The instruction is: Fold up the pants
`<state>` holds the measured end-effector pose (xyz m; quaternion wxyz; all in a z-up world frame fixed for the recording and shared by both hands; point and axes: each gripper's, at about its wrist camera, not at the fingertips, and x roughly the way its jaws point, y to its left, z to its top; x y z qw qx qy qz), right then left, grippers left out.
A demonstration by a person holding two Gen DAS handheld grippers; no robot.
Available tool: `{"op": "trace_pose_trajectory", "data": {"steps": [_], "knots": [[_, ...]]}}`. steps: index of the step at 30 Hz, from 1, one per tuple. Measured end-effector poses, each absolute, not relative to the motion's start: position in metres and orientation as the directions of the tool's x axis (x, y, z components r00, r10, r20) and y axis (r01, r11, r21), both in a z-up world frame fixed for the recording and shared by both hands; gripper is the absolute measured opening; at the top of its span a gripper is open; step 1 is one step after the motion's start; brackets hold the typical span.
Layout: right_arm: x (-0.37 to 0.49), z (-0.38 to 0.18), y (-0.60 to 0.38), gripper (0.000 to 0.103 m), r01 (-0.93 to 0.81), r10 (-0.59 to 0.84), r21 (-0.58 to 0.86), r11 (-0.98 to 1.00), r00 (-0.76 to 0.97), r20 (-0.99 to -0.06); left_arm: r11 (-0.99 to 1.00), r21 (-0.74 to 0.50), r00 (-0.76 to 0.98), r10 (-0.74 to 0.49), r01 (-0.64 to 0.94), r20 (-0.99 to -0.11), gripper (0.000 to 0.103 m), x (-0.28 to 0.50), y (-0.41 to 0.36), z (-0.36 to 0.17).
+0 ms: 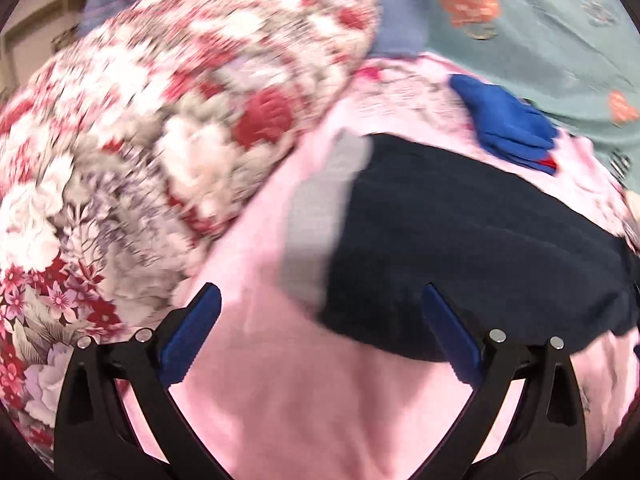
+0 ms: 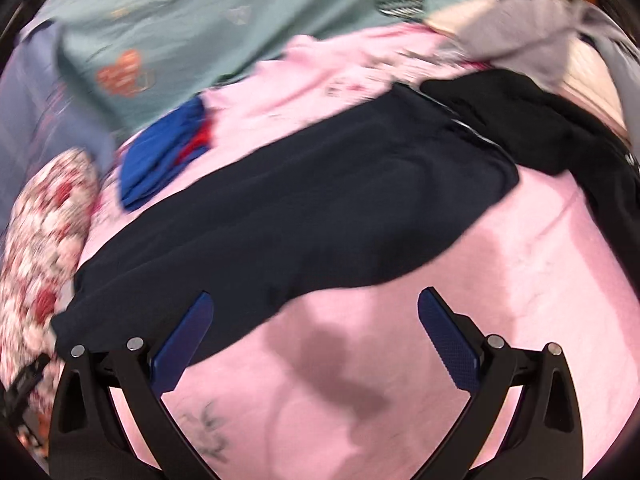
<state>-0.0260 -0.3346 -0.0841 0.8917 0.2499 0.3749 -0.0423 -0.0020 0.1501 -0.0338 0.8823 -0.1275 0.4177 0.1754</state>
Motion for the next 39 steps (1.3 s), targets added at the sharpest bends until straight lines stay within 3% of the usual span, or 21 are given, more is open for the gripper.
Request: {"op": "trace_pose_trajectory", "data": {"steps": [6, 8, 9, 11, 13, 19, 22, 24, 26, 27, 29, 34, 39], "knots": [[-0.012, -0.097, -0.331, 0.102, 0.279, 0.118, 0.353, 0.893, 0.612, -0.782, 0.895, -0.173, 0.548, 0.091, -0.412, -0.832, 0.089, 0.028, 0.16, -0.057], [-0.01, -0.095, -0.33, 0.102, 0.258, 0.118, 0.345, 0.903, 0.621, -0.775, 0.907, -0.16, 0.525, 0.077, -0.39, -0.847, 0.056, 0.045, 0.153, -0.063], [-0.011, -0.094, -0.331, 0.102, 0.251, 0.114, 0.338, 0.907, 0.626, -0.771, 0.909, -0.152, 0.517, 0.078, -0.389, -0.853, 0.05, 0.052, 0.148, -0.066], [-0.013, -0.091, -0.338, 0.102, 0.252, 0.089, 0.312, 0.916, 0.631, -0.77, 0.91, -0.134, 0.522, 0.1, -0.392, -0.847, 0.021, 0.057, 0.143, -0.065], [-0.015, -0.09, -0.351, 0.102, 0.273, 0.056, 0.291, 0.917, 0.635, -0.771, 0.92, -0.112, 0.54, 0.119, -0.375, -0.833, 0.011, 0.06, 0.137, -0.06], [-0.028, -0.099, -0.424, 0.102, 0.486, -0.149, 0.196, 0.852, 0.583, -0.799, 0.925, -0.138, 0.552, 0.088, -0.355, -0.829, 0.01, 0.058, 0.141, -0.059], [-0.018, -0.11, -0.452, 0.1, 0.519, -0.085, 0.302, 0.8, 0.596, -0.799, 0.922, -0.146, 0.552, 0.083, -0.358, -0.829, 0.01, 0.054, 0.142, -0.057], [-0.003, -0.117, -0.46, 0.086, 0.51, -0.041, 0.337, 0.791, 0.594, -0.804, 0.923, -0.147, 0.549, 0.079, -0.357, -0.832, 0.009, 0.056, 0.142, -0.057], [0.02, -0.124, -0.461, 0.06, 0.47, 0.023, 0.376, 0.799, 0.6, -0.8, 0.918, -0.155, 0.547, 0.076, -0.364, -0.834, 0.009, 0.061, 0.143, -0.058], [0.028, -0.124, -0.46, 0.055, 0.477, 0.0, 0.348, 0.807, 0.589, -0.808, 0.916, -0.159, 0.545, 0.074, -0.368, -0.835, 0.008, 0.063, 0.144, -0.057], [0.04, -0.124, -0.459, 0.011, 0.457, 0.03, 0.359, 0.814, 0.584, -0.811, 0.91, -0.171, 0.552, 0.074, -0.379, -0.83, 0.007, 0.064, 0.146, -0.05], [0.012, -0.06, -0.463, 0.011, 0.36, 0.07, 0.436, 0.824, 0.701, -0.71, 0.923, -0.182, 0.649, 0.09, -0.34, -0.755, 0.007, 0.042, 0.141, -0.002], [-0.032, -0.031, -0.477, 0.012, 0.314, 0.137, 0.478, 0.82, 0.704, -0.697, 0.937, -0.122, 0.657, 0.133, -0.327, -0.742, 0.007, 0.025, 0.135, 0.009]]}}
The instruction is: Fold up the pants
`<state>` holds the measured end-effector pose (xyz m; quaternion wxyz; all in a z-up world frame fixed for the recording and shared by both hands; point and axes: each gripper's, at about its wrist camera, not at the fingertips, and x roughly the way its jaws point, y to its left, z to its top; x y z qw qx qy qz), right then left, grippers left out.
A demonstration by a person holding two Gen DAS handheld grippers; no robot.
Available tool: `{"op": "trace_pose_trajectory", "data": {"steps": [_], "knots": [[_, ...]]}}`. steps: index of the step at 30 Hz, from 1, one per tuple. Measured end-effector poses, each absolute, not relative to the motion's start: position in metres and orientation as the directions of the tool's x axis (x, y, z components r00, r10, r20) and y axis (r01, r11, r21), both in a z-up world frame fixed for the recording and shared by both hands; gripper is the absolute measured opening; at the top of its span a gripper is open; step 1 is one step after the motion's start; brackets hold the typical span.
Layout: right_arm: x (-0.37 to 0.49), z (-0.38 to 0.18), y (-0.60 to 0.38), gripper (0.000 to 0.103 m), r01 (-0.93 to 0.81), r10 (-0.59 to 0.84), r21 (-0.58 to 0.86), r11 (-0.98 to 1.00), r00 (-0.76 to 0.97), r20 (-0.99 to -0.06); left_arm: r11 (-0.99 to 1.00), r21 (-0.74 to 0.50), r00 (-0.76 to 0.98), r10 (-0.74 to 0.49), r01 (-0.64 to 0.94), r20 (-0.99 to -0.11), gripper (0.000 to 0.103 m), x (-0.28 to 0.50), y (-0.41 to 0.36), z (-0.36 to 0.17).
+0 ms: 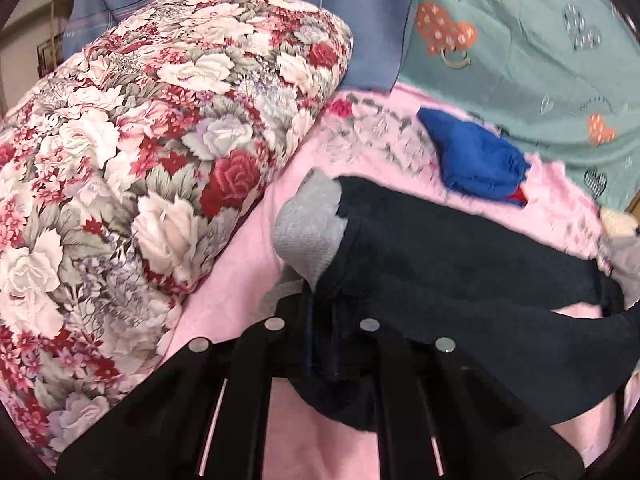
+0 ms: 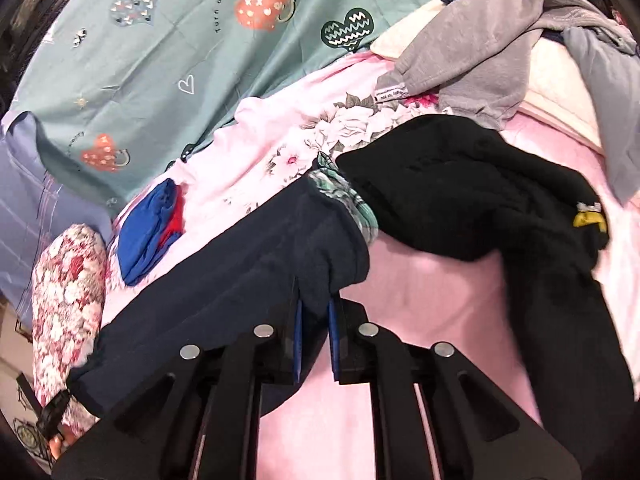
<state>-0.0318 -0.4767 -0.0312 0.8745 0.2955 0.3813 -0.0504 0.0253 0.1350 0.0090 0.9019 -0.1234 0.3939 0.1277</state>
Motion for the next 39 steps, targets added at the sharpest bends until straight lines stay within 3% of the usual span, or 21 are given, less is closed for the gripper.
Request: {"op": "trace_pose_trajectory", "data": {"steps": [3, 4, 5, 6, 8, 9, 10, 13, 15, 17, 20, 22, 25, 29, 33, 34, 36, 37, 39], "knots": [[-0.037, -0.059, -0.481, 0.017, 0.378, 0.128, 0.447, 0.811, 0.63, -0.766, 0.937, -0.055, 0.558, 0.158, -0.345, -0.815, 0.016, 0.035, 0.136, -0.023], [-0.042, -0.068, -0.478, 0.028, 0.397, 0.126, 0.438, 0.806, 0.609, -0.783, 0.931, -0.034, 0.514, 0.17, -0.363, -0.841, 0.028, 0.036, 0.139, -0.035], [-0.043, -0.085, -0.476, 0.052, 0.445, 0.096, 0.391, 0.806, 0.553, -0.827, 0.927, -0.02, 0.501, 0.184, -0.375, -0.846, 0.038, 0.035, 0.141, -0.039], [-0.041, -0.095, -0.477, 0.06, 0.503, 0.011, 0.295, 0.812, 0.494, -0.87, 0.917, 0.012, 0.495, 0.226, -0.398, -0.839, 0.042, 0.031, 0.144, -0.041], [-0.038, -0.095, -0.474, 0.061, 0.561, -0.178, 0.128, 0.818, 0.458, -0.871, 0.907, 0.05, 0.524, 0.287, -0.419, -0.802, 0.058, 0.023, 0.147, -0.031], [-0.039, -0.089, -0.472, 0.061, 0.574, -0.252, 0.079, 0.815, 0.474, -0.844, 0.897, 0.08, 0.541, 0.331, -0.434, -0.773, 0.07, 0.019, 0.146, -0.022], [-0.039, -0.084, -0.471, 0.061, 0.587, -0.3, 0.057, 0.807, 0.491, -0.818, 0.892, 0.095, 0.558, 0.356, -0.442, -0.749, 0.075, 0.016, 0.144, -0.016], [-0.035, -0.068, -0.455, 0.065, 0.511, -0.26, 0.132, 0.849, 0.622, -0.738, 0.902, 0.092, 0.635, 0.366, -0.421, -0.681, 0.086, 0.015, 0.134, 0.004], [-0.018, -0.075, -0.441, 0.065, 0.337, -0.025, 0.264, 0.904, 0.658, -0.752, 0.925, 0.047, 0.648, 0.299, -0.376, -0.701, 0.087, 0.029, 0.125, 0.001], [0.002, -0.101, -0.438, 0.065, 0.282, 0.189, 0.418, 0.863, 0.588, -0.786, 0.946, 0.005, 0.633, 0.222, -0.326, -0.742, 0.087, 0.043, 0.115, -0.008], [0.02, -0.122, -0.437, 0.063, 0.31, 0.126, 0.327, 0.893, 0.525, -0.842, 0.97, -0.018, 0.594, 0.132, -0.241, -0.794, 0.087, 0.071, 0.088, -0.029], [0.024, -0.113, -0.442, 0.063, 0.366, -0.028, 0.196, 0.91, 0.526, -0.85, 0.979, -0.017, 0.591, 0.11, -0.205, -0.799, 0.087, 0.076, 0.071, -0.037], [0.033, -0.094, -0.456, 0.064, 0.325, 0.045, 0.321, 0.89, 0.637, -0.77, 0.988, -0.027, 0.583, 0.068, -0.153, -0.81, 0.087, 0.085, 0.053, -0.048], [0.077, -0.107, -0.47, 0.064, 0.35, 0.101, 0.372, 0.86, 0.598, -0.795, 0.989, 0.008, 0.534, 0.088, -0.151, -0.841, 0.087, 0.09, 0.045, -0.07], [0.114, -0.126, -0.473, 0.061, 0.401, 0.123, 0.406, 0.821, 0.57, -0.813, 0.986, -0.021, 0.507, 0.067, -0.166, -0.859, 0.087, 0.088, 0.061, -0.08], [0.122, -0.125, -0.473, 0.056, 0.409, 0.11, 0.403, 0.818, 0.578, -0.809, 0.986, -0.022, 0.507, 0.067, -0.168, -0.859, 0.087, 0.086, 0.063, -0.08], [0.129, -0.124, -0.476, 0.029, 0.401, 0.142, 0.443, 0.802, 0.593, -0.792, 0.985, -0.021, 0.503, 0.068, -0.169, -0.862, 0.087, 0.086, 0.066, -0.079], [0.131, -0.121, -0.477, 0.005, 0.398, 0.144, 0.454, 0.798, 0.605, -0.783, 0.985, -0.02, 0.503, 0.07, -0.171, -0.862, 0.087, 0.086, 0.067, -0.077], [0.132, -0.108, -0.482, 0.005, 0.404, 0.076, 0.401, 0.823, 0.621, -0.781, 0.985, -0.01, 0.531, 0.085, -0.173, -0.843, 0.087, 0.086, 0.068, -0.067]]}}
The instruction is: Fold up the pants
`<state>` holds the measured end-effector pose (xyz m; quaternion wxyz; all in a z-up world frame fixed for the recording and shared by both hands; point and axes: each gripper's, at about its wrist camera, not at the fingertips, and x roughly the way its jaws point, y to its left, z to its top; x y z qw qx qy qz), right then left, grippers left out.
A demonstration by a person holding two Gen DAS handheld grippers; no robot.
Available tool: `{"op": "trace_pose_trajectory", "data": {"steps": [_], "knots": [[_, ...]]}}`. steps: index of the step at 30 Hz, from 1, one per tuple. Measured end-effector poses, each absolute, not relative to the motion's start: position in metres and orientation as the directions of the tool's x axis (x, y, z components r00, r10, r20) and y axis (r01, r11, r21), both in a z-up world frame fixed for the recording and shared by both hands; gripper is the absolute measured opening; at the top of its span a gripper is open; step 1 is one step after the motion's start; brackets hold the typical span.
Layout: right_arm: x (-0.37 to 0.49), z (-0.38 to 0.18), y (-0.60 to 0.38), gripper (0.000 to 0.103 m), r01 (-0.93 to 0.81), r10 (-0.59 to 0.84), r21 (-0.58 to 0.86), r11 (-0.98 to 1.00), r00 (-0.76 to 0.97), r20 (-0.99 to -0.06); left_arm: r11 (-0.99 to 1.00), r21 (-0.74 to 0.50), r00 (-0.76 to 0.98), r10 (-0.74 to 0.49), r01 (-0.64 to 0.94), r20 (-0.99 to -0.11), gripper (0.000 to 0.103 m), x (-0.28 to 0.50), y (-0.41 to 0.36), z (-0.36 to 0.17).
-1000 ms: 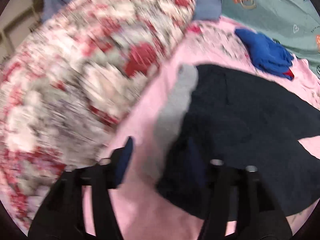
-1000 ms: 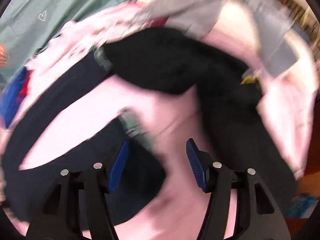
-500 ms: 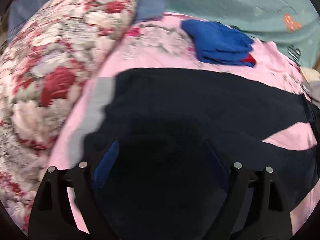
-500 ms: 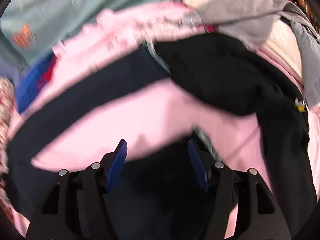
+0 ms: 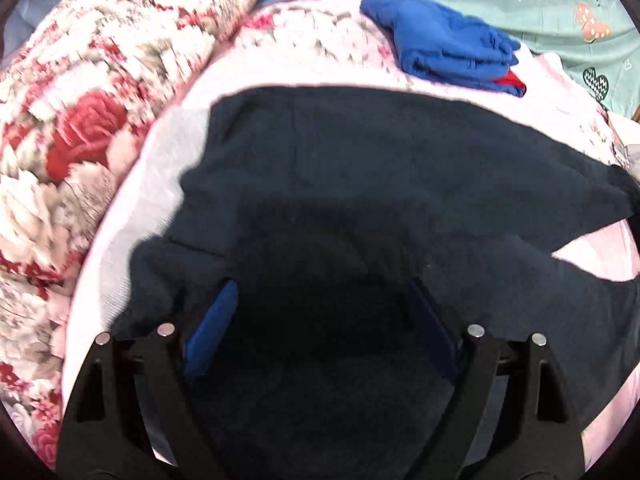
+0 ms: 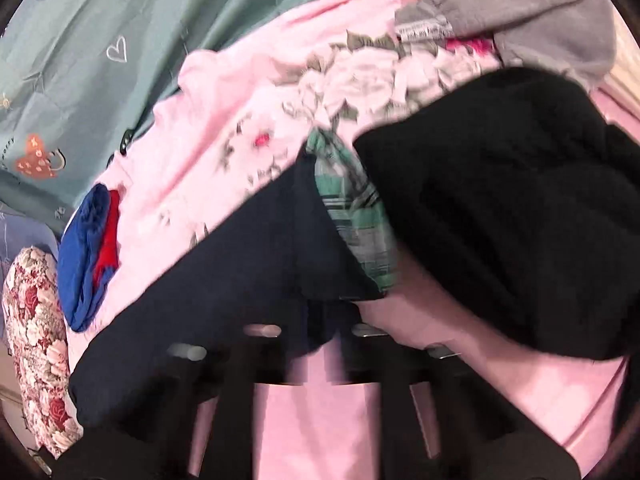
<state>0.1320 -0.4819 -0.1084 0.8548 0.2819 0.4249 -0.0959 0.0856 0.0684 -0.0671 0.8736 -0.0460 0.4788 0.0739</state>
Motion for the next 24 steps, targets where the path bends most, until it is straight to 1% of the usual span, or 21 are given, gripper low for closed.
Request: {"op": "trace_pose_trajectory", "data": {"steps": [2, 3, 4, 6, 7, 8, 9, 10, 12, 13, 14, 16, 17, 18, 20, 21, 22, 24], "knots": [[0.129, -0.098, -0.49, 0.005, 0.396, 0.038, 0.375, 0.838, 0.643, -0.765, 0.983, 0.017, 0.575, 0.12, -0.182, -0.81, 0.087, 0.081, 0.07, -0.053], [0.129, -0.1, -0.492, 0.005, 0.398, 0.043, 0.367, 0.841, 0.627, -0.778, 0.979, 0.027, 0.595, 0.143, -0.2, -0.791, 0.087, 0.081, 0.075, -0.045], [0.135, -0.108, -0.49, 0.007, 0.398, 0.031, 0.315, 0.862, 0.578, -0.815, 0.976, 0.024, 0.608, 0.154, -0.217, -0.779, 0.087, 0.083, 0.081, -0.038], [0.147, -0.124, -0.482, 0.03, 0.371, -0.032, 0.171, 0.913, 0.481, -0.876, 0.966, 0.001, 0.626, 0.169, -0.26, -0.762, 0.087, 0.087, 0.099, -0.026], [0.146, -0.125, -0.475, 0.05, 0.366, -0.107, 0.074, 0.928, 0.451, -0.886, 0.961, 0.0, 0.624, 0.18, -0.277, -0.76, 0.087, 0.09, 0.106, -0.022], [0.143, -0.118, -0.467, 0.054, 0.371, -0.208, -0.031, 0.928, 0.449, -0.869, 0.953, 0.006, 0.622, 0.203, -0.303, -0.756, 0.087, 0.094, 0.116, -0.018], [0.138, -0.109, -0.459, 0.054, 0.376, -0.263, -0.083, 0.923, 0.459, -0.849, 0.946, 0.018, 0.622, 0.226, -0.323, -0.75, 0.087, 0.098, 0.124, -0.015], [0.134, -0.098, -0.451, 0.054, 0.381, -0.293, -0.102, 0.919, 0.485, -0.824, 0.944, 0.031, 0.618, 0.241, -0.33, -0.748, 0.087, 0.103, 0.129, -0.014], [0.12, -0.067, -0.43, 0.056, 0.393, -0.318, -0.072, 0.917, 0.61, -0.726, 0.939, 0.06, 0.603, 0.266, -0.339, -0.752, 0.087, 0.113, 0.138, -0.015], [0.118, -0.056, -0.417, 0.061, 0.36, -0.29, -0.045, 0.932, 0.665, -0.688, 0.937, 0.066, 0.592, 0.27, -0.342, -0.759, 0.087, 0.122, 0.143, -0.018], [0.119, -0.051, -0.405, 0.063, 0.311, -0.244, -0.022, 0.95, 0.697, -0.675, 0.936, 0.068, 0.581, 0.271, -0.346, -0.767, 0.087, 0.126, 0.146, -0.02], [0.132, -0.048, -0.37, 0.063, 0.125, -0.054, 0.052, 0.991, 0.717, -0.695, 0.933, 0.052, 0.554, 0.255, -0.356, -0.792, 0.087, 0.138, 0.149, -0.028], [0.139, -0.051, -0.358, 0.063, 0.066, 0.012, 0.081, 0.995, 0.703, -0.711, 0.936, 0.029, 0.542, 0.227, -0.35, -0.809, 0.087, 0.144, 0.149, -0.033], [0.15, -0.057, -0.339, 0.063, -0.009, 0.097, 0.123, 0.992, 0.671, -0.735, 0.938, 0.012, 0.521, 0.203, -0.347, -0.829, 0.087, 0.151, 0.149, -0.039], [0.168, -0.069, -0.305, 0.063, -0.099, 0.191, 0.165, 0.981, 0.608, -0.771, 0.937, -0.006, 0.491, 0.178, -0.35, -0.853, 0.087, 0.16, 0.149, -0.049], [0.176, -0.076, -0.289, 0.063, -0.137, 0.232, 0.187, 0.973, 0.573, -0.786, 0.937, -0.003, 0.478, 0.176, -0.35, -0.86, 0.087, 0.165, 0.149, -0.053], [0.183, -0.085, -0.269, 0.063, -0.195, 0.31, 0.243, 0.95, 0.515, -0.799, 0.937, 0.006, 0.475, 0.183, -0.35, -0.861, 0.086, 0.166, 0.148, -0.056], [0.19, -0.095, -0.236, 0.056, -0.28, 0.439, 0.345, 0.896, 0.437, -0.785, 0.939, 0.051, 0.479, 0.219, -0.339, -0.85, 0.086, 0.17, 0.145, -0.06]]}}
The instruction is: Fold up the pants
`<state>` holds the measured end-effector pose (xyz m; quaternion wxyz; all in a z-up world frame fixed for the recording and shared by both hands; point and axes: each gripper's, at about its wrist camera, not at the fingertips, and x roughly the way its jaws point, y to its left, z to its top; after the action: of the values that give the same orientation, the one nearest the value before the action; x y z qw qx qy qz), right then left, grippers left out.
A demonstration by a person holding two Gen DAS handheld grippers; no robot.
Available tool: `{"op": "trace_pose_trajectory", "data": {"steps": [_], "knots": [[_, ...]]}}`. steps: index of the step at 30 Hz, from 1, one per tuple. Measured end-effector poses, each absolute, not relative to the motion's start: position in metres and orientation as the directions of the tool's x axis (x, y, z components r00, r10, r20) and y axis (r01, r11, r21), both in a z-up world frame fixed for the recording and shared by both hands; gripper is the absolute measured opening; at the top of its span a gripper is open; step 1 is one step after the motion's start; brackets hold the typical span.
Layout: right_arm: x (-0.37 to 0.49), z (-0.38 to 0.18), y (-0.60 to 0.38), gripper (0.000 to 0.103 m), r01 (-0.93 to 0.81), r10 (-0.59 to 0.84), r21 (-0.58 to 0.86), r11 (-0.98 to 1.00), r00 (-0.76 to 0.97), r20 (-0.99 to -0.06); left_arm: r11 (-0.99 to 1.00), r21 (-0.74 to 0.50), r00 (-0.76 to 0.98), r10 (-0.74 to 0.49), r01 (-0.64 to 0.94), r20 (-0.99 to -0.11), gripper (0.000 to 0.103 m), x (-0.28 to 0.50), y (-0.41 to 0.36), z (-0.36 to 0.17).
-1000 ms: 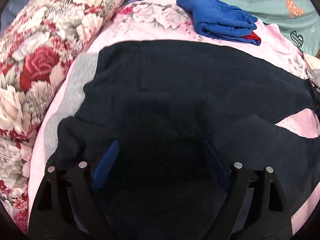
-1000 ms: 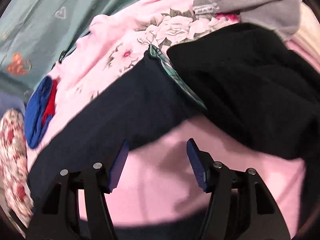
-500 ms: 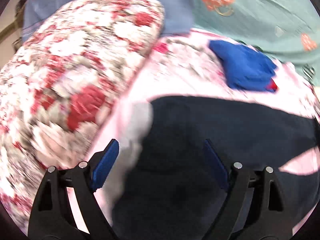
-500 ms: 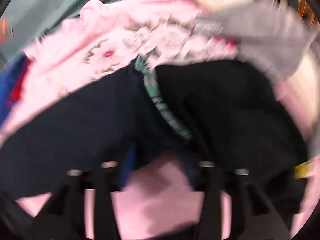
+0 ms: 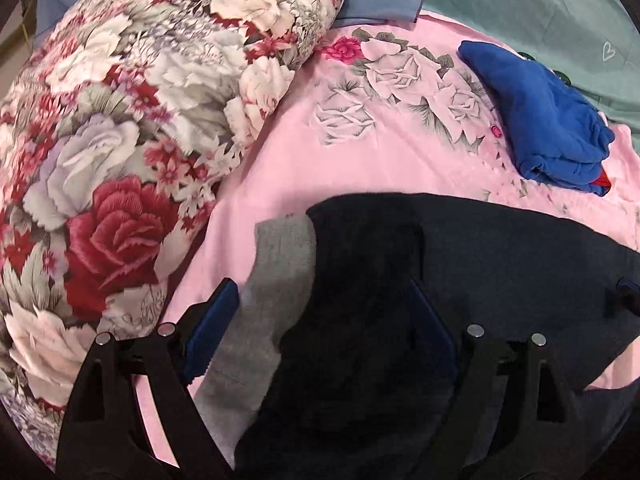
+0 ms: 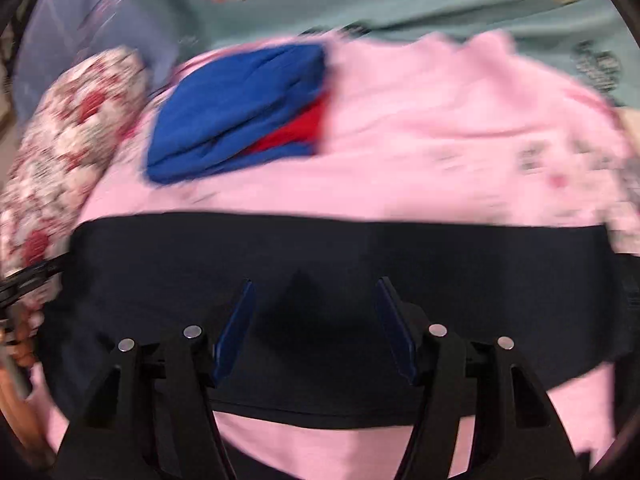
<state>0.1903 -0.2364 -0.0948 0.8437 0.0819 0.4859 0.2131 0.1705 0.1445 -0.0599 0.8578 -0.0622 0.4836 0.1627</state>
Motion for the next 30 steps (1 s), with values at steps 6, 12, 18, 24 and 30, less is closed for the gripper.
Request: {"op": "trace_pose_trajectory", "data": {"steps": [6, 12, 18, 24, 30], "knots": [[0.215, -0.107, -0.174, 0.044, -0.419, 0.479, 0.316, 0.851, 0.378, -0.792, 0.896, 0.241, 0.446, 0.401, -0.372, -0.8, 0.084, 0.196, 0.146, -0.074], [0.251, -0.092, -0.2, 0.029, -0.161, 0.21, 0.142, 0.977, 0.569, -0.795, 0.9, 0.168, 0.458, 0.357, -0.402, -0.814, 0.084, 0.193, 0.153, -0.057], [0.215, -0.104, -0.228, 0.046, -0.334, 0.38, 0.254, 0.908, 0.395, -0.836, 0.931, 0.155, 0.497, 0.31, -0.329, -0.81, 0.084, 0.174, 0.14, -0.054], [0.22, -0.11, -0.39, 0.048, 0.005, 0.146, 0.172, 0.985, 0.507, -0.849, 0.934, 0.129, 0.466, 0.282, -0.335, -0.839, 0.083, 0.171, 0.151, -0.064], [0.212, -0.09, -0.41, 0.055, 0.12, 0.024, 0.119, 0.986, 0.597, -0.802, 0.95, 0.193, 0.497, 0.295, -0.245, -0.816, 0.089, 0.187, 0.139, -0.061]]}}
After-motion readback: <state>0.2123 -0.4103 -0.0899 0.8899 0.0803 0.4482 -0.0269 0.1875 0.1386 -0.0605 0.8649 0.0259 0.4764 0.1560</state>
